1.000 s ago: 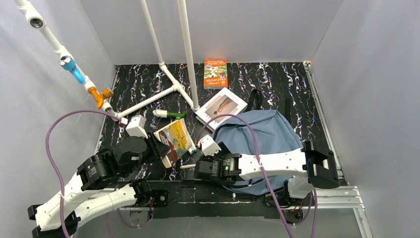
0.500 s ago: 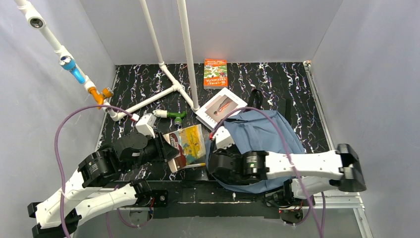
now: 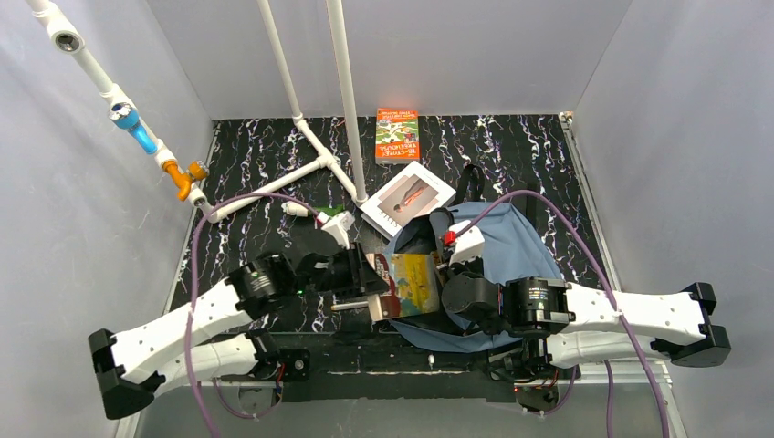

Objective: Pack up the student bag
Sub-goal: Adjust the book.

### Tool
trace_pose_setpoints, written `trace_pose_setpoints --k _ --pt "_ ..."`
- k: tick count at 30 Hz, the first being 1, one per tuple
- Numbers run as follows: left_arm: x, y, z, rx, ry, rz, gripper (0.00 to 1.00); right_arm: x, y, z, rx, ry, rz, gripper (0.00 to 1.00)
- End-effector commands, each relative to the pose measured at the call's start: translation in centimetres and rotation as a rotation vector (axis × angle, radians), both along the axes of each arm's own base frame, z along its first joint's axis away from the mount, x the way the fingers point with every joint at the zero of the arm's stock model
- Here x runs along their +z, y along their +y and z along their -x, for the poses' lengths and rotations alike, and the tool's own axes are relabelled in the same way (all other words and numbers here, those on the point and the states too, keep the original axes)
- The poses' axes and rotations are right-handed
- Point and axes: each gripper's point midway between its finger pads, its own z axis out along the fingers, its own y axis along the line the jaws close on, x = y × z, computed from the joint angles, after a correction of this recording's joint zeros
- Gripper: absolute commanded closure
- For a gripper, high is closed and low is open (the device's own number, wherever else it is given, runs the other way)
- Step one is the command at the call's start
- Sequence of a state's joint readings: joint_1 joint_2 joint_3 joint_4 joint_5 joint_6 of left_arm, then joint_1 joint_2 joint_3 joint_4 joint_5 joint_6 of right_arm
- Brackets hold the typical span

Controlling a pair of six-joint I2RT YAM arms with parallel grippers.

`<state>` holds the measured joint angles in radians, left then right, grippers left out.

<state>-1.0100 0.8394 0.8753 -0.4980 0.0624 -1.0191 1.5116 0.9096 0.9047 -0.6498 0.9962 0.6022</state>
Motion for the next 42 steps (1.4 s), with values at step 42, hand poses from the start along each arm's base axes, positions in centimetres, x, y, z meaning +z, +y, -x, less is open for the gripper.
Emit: trace_pose_setpoints --k 42 --pt "-9.5 -6.4 -1.9 -0.126 0.096 -0.023 1.00 3.8 0.0 -0.3 -0.020 -0.024 -0.214 0.99"
